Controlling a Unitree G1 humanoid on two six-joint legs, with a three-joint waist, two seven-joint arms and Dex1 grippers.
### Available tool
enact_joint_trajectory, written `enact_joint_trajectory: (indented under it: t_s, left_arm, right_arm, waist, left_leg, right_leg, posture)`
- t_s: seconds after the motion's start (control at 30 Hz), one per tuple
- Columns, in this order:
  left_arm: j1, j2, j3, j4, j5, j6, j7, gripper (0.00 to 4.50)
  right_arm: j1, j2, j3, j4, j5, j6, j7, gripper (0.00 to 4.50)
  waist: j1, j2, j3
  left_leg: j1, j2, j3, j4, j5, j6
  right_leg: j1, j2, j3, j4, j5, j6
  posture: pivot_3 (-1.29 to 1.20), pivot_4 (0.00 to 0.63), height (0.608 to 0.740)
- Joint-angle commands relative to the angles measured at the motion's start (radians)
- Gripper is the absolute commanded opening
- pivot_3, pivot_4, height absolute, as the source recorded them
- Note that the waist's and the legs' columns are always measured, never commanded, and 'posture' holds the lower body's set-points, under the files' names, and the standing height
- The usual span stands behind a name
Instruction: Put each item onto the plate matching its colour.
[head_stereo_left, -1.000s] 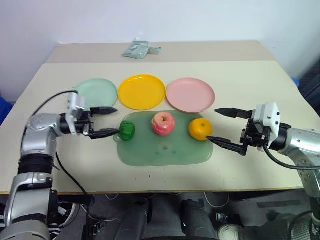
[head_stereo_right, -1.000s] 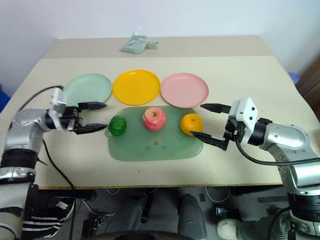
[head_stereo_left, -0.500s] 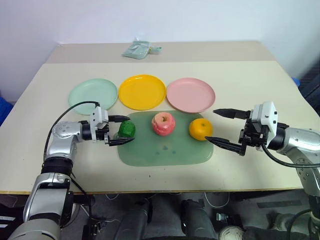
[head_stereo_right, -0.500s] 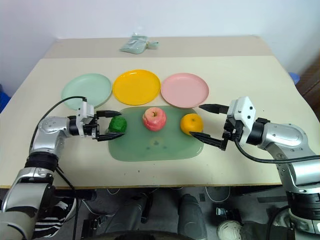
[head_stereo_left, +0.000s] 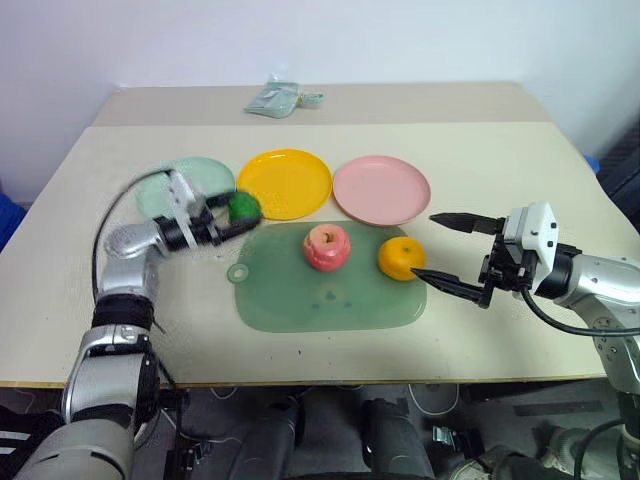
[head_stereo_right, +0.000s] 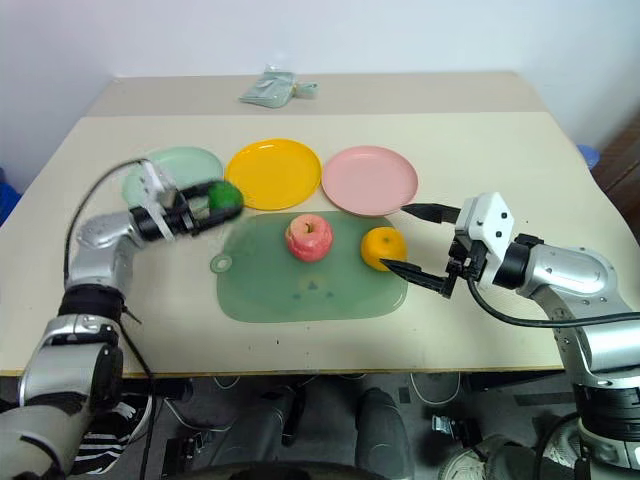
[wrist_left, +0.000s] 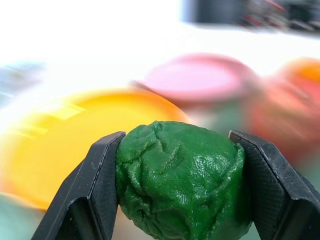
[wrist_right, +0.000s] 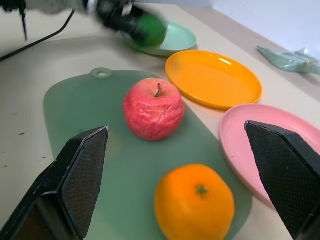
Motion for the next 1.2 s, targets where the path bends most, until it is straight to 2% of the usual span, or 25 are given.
enact_joint_trajectory:
  t_s: [0.03,0.2,0.43,0.6,0.67,0.73,0.87,0.97,1.1,1.2]
  left_arm:
    - [-0.065,0.011,0.079,0.048,-0.001,-0.004,0.224,2.73]
    - [-0.098,-0.001,0.071,0.125,0.093,-0.040,0.510,2.73]
    - [-0.076,-0.022,0.054,0.150,0.136,-0.023,0.644,2.73]
    - [-0.066,-0.022,0.059,0.166,0.139,0.004,0.691,2.73]
    - [-0.066,-0.018,0.055,0.178,0.145,0.005,0.704,3.78]
    - [-0.069,-0.013,0.061,0.192,0.139,0.022,0.711,4.42]
    - [-0.082,-0.005,0.068,0.200,0.136,-0.011,0.711,4.42]
    - [-0.090,-0.030,0.090,0.157,0.062,-0.027,0.580,4.42]
    - [-0.034,-0.081,0.055,-0.039,-0.081,0.020,0.214,4.42]
    - [0.032,-0.087,0.012,-0.166,-0.141,0.095,0.023,4.42]
  right_arm:
    - [-0.062,0.024,-0.011,0.001,-0.009,-0.034,-0.036,4.50]
    - [-0.198,0.125,0.060,0.054,-0.068,-0.029,-0.152,4.50]
    - [-0.234,0.209,0.141,0.042,-0.101,-0.021,-0.205,4.50]
    - [-0.243,0.215,0.149,0.049,-0.109,-0.016,-0.217,4.50]
    - [-0.245,0.213,0.149,0.052,-0.111,-0.017,-0.215,4.50]
    - [-0.244,0.210,0.148,0.053,-0.115,-0.020,-0.212,4.50]
    - [-0.240,0.210,0.144,0.052,-0.117,-0.023,-0.205,4.50]
    - [-0.237,0.210,0.142,0.051,-0.120,-0.026,-0.203,4.50]
    - [-0.234,0.203,0.134,0.056,-0.113,-0.023,-0.193,4.50]
    - [-0.230,0.193,0.130,0.058,-0.104,-0.010,-0.178,4.50]
  waist:
    - [-0.003,0.000,0.000]
    - [-0.004,0.000,0.000]
    - [0.001,-0.001,0.000]
    - [-0.004,-0.001,0.000]
    - [-0.005,-0.001,0.000]
    - [-0.004,-0.001,0.000]
    - [-0.003,-0.001,0.000]
    - [-0.003,-0.001,0.000]
    - [0.000,-0.001,0.000]
    - [-0.009,0.000,0.000]
  left_leg:
    - [0.000,0.000,0.000,0.000,0.000,0.000]
    - [0.001,0.000,0.000,0.000,0.000,0.000]
    - [0.000,-0.002,-0.001,0.001,0.000,0.000]
    - [0.000,-0.002,-0.001,0.001,0.000,0.000]
    - [0.000,-0.002,-0.001,0.001,0.000,0.000]
    - [0.000,-0.001,-0.001,0.001,0.000,0.000]
    - [0.000,-0.001,-0.001,0.001,0.000,0.000]
    - [0.000,-0.001,-0.001,0.001,0.000,0.000]
    - [0.000,-0.002,-0.001,0.001,0.000,0.000]
    - [0.000,-0.001,-0.001,0.001,0.000,0.000]
  right_leg:
    - [0.000,0.000,0.000,0.000,0.000,0.000]
    - [0.000,0.001,0.000,0.001,0.000,0.000]
    - [0.001,0.000,0.000,0.001,0.002,0.002]
    - [0.001,0.001,0.000,0.001,0.002,0.002]
    - [0.001,0.001,0.000,0.001,0.002,0.002]
    - [0.001,0.001,0.000,0.001,0.002,0.002]
    - [0.001,0.001,0.000,0.001,0.002,0.002]
    - [0.001,0.001,0.000,0.001,0.002,0.002]
    - [0.001,0.001,0.000,0.001,0.002,0.002]
    - [0.001,0.001,0.000,0.001,0.002,0.002]
  posture:
    - [0.00,0.150,0.740]
    - [0.00,0.150,0.740]
    - [0.00,0.150,0.740]
    - [0.00,0.150,0.740]
    - [0.00,0.150,0.740]
    - [0.00,0.150,0.740]
    - [0.00,0.150,0.740]
    - [0.00,0.150,0.740]
    - [0.00,0.150,0.740]
    - [0.00,0.150,0.740]
